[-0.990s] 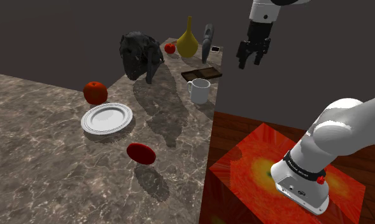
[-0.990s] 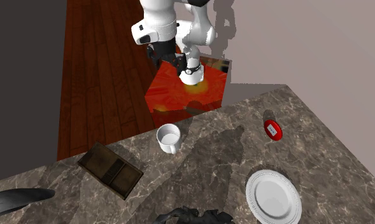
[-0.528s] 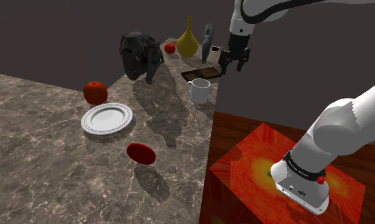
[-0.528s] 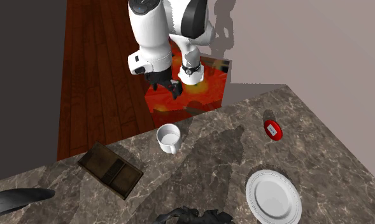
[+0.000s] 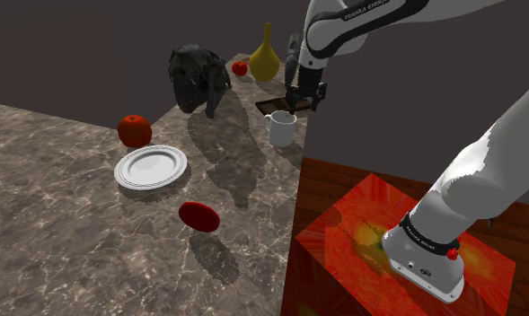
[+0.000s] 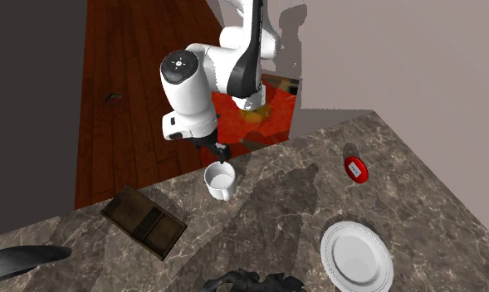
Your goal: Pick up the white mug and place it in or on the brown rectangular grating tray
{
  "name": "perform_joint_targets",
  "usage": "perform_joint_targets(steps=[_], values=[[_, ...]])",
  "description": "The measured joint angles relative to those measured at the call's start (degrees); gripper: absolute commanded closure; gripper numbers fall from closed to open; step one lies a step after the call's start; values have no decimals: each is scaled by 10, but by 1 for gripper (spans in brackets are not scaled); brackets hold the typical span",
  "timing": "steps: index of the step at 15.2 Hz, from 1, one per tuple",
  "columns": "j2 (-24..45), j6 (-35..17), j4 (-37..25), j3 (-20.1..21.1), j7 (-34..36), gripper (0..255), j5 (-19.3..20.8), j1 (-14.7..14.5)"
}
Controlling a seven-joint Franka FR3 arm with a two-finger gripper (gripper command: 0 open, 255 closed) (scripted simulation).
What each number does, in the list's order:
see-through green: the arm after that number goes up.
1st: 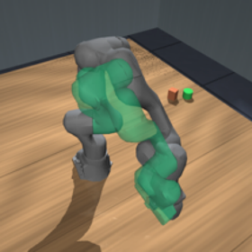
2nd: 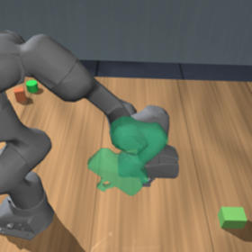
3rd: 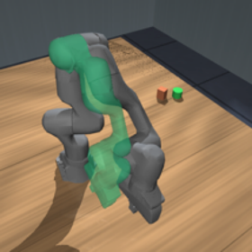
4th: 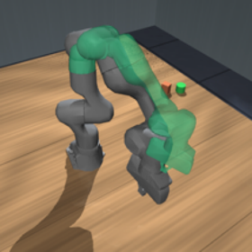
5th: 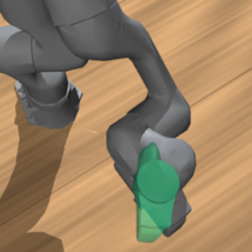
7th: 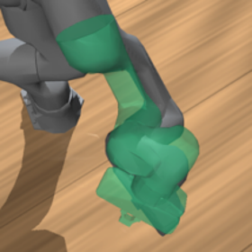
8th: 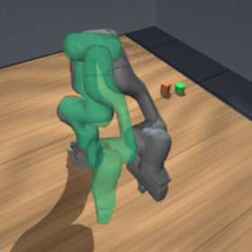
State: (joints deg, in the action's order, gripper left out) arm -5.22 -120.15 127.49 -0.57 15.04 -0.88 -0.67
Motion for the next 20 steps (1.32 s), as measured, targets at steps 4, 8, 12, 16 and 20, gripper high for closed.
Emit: perform_joint_targets(steps=[4,8,12,16,20], values=[[64,-34,-33,-1,7,0,-5,1],[83,-63,-24,-1,8,0,-6,1],[95,-88,-11,0,7,0,-7,1],[97,-90,-10,0,7,0,-7,0],[97,-90,-10,0,7,255,-7,0]])
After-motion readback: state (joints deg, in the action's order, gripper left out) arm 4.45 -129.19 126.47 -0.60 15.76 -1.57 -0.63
